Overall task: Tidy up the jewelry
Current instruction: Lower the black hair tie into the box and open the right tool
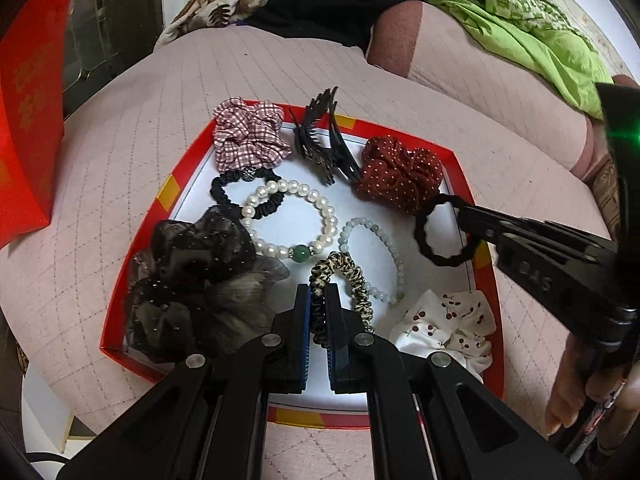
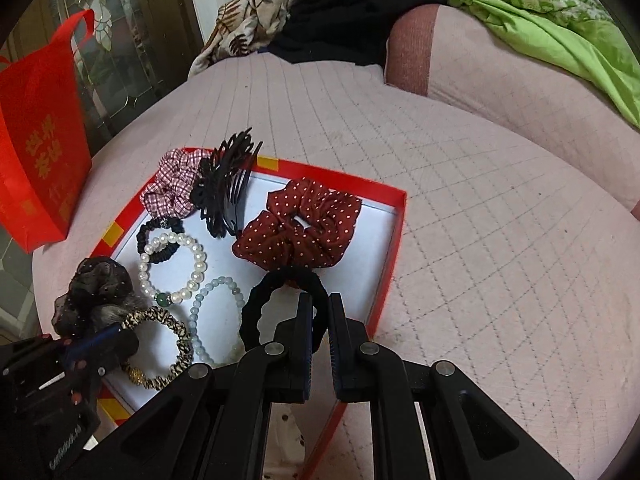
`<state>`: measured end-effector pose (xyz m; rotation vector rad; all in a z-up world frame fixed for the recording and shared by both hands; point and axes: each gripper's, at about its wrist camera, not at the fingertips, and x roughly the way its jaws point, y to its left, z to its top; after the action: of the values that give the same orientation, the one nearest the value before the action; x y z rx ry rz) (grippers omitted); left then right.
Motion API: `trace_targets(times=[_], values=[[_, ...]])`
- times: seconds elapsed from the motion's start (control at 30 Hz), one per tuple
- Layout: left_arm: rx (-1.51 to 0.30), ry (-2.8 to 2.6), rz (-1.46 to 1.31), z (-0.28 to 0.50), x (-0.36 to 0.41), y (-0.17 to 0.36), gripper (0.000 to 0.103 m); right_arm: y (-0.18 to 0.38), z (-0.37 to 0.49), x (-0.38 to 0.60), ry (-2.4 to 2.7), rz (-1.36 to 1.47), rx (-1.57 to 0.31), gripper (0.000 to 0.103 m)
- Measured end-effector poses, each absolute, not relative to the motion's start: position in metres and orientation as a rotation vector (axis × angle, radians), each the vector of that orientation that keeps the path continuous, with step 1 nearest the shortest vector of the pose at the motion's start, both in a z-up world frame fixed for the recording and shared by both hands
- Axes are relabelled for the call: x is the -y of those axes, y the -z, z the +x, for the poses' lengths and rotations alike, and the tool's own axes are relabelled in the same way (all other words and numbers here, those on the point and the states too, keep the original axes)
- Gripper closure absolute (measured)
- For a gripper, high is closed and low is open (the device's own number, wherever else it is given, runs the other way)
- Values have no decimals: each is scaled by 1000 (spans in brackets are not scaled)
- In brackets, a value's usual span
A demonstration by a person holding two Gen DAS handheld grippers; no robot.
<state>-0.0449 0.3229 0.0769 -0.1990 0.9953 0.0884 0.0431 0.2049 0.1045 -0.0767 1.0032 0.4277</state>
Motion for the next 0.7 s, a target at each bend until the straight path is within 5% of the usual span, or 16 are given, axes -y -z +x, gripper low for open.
trace_targets(times=[0.33,0.47,0.53,0.7], values=[[-984,-85,-198,-42,-322,-76,91,-93,51,-203,-445,-62,-1026,94],[-958,-78,-207,-43,-320,-81,71,-95,51,-199,-454,-34,-1031,91],[-940,-72,-212,-44,-319,-84,67,-98,50,-198,-456,-27,-1022,80],[-895,-52,-217,-48,-317,-93,56,-108,45,-199,-463,-11,-1001,71]])
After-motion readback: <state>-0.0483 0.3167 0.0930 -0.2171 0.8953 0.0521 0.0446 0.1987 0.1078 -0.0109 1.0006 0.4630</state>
